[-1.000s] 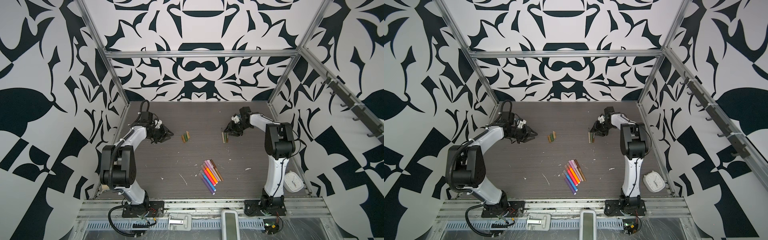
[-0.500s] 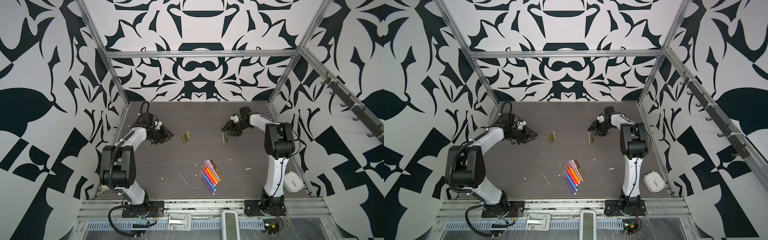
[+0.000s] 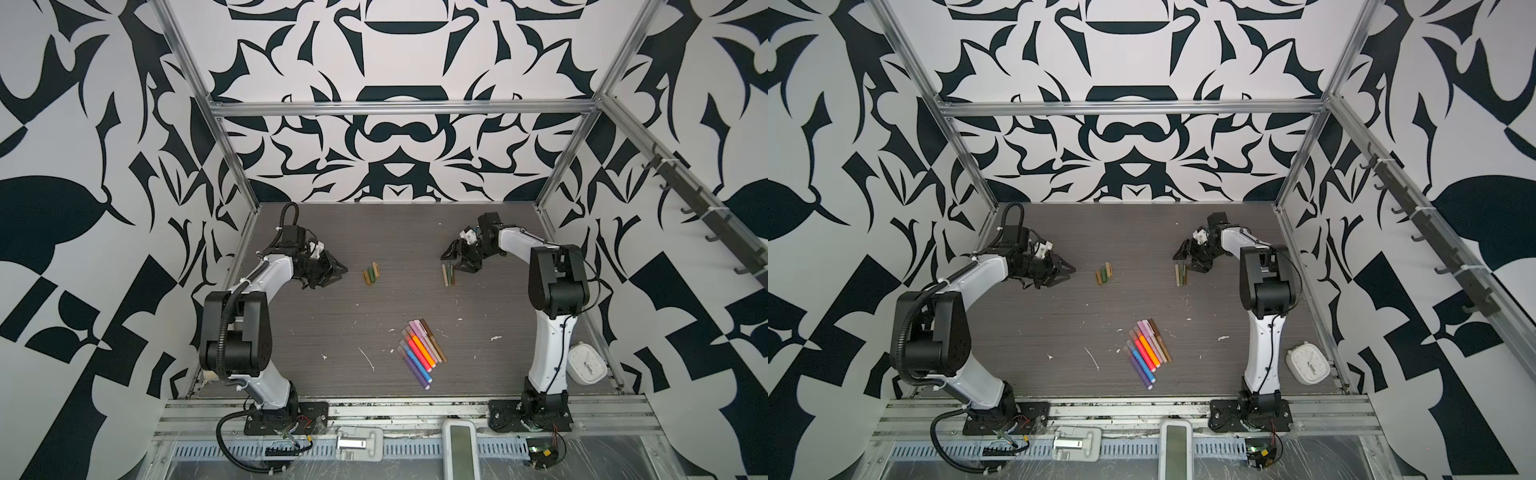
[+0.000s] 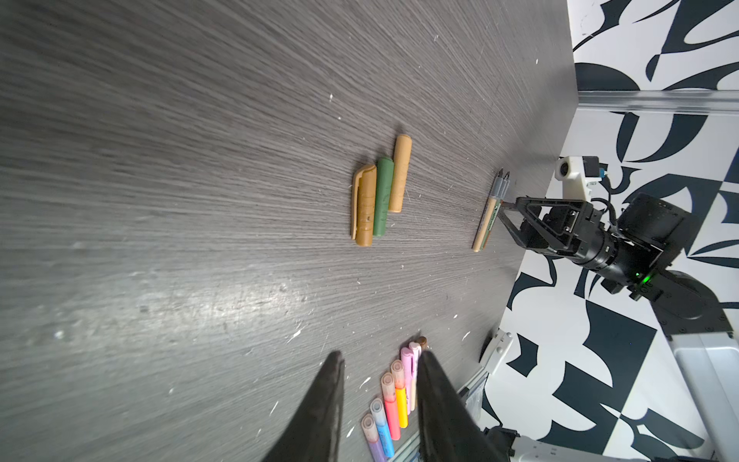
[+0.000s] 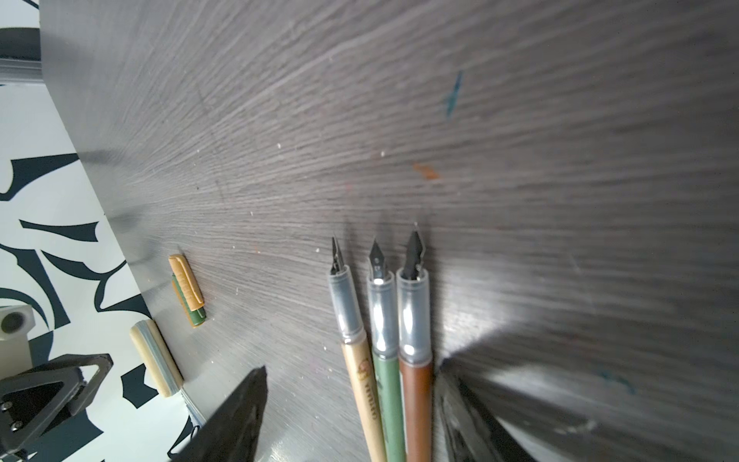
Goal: Open the pen caps
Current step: 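Move the open right gripper over the bundle of colourful markers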
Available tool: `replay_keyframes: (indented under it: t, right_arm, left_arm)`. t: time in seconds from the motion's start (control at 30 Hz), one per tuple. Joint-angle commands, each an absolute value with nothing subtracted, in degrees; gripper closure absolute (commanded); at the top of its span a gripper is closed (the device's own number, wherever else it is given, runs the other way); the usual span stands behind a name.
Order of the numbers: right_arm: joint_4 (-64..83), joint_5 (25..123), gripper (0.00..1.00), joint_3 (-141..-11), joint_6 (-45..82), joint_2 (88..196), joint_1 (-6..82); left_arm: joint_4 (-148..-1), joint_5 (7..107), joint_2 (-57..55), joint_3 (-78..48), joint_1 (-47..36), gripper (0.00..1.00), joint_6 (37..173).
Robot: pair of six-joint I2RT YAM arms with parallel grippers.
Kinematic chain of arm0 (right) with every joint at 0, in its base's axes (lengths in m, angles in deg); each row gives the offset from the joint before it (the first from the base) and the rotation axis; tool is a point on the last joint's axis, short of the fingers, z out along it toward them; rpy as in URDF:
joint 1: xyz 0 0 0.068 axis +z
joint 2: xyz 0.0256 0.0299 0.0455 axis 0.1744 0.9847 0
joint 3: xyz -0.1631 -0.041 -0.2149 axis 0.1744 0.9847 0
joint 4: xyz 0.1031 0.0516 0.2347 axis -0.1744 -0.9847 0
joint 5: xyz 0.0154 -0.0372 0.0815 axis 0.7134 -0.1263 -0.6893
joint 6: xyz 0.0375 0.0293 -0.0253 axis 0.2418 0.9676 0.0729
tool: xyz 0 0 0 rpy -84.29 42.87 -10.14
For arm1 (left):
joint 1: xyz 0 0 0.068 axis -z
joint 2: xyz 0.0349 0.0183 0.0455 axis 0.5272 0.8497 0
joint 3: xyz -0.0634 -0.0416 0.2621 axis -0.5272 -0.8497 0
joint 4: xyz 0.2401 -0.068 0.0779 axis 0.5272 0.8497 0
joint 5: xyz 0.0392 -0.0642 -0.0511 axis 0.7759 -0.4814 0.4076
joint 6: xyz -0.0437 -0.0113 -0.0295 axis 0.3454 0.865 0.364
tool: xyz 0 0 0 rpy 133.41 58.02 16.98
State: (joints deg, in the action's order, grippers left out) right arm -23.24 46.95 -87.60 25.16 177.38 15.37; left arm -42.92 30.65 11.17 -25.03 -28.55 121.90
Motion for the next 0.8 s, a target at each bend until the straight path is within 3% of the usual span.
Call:
replay_keyframes:
  t: [0.0,0.37,0.5,0.6,0.7,0.77]
  right_arm:
    - [-23.19,52.52,0.29,-88.25,24.37,175.09,15.91]
    - [-34.61,75.1,0.32,-88.64,17.19,163.63,20.68]
    - [-40.78,85.17,0.32,-90.44,14.58,162.47,28.76]
    - [-41.47,87.04,0.33,-87.96,13.89,159.41,36.47]
    - [-41.25,85.86,0.38,-82.86,14.66,155.27,45.11]
    - [-40.27,84.18,0.49,-77.9,17.05,151.68,50.3]
  left_arm:
    - [-41.97,29.87,8.59,-25.99,-28.83,0.66,121.5]
    - [-40.24,29.63,6.25,-28.25,-28.83,0.66,120.27]
    - [-39.6,29.14,6.38,-27.92,-28.83,0.66,119.91]
    - [-39.69,28.89,5.63,-27.85,-28.83,0.66,120.26]
    - [-39.99,29.19,4.48,-28.48,-28.82,0.66,120.44]
    - [-41.45,29.44,3.44,-29.86,-28.82,0.66,120.97]
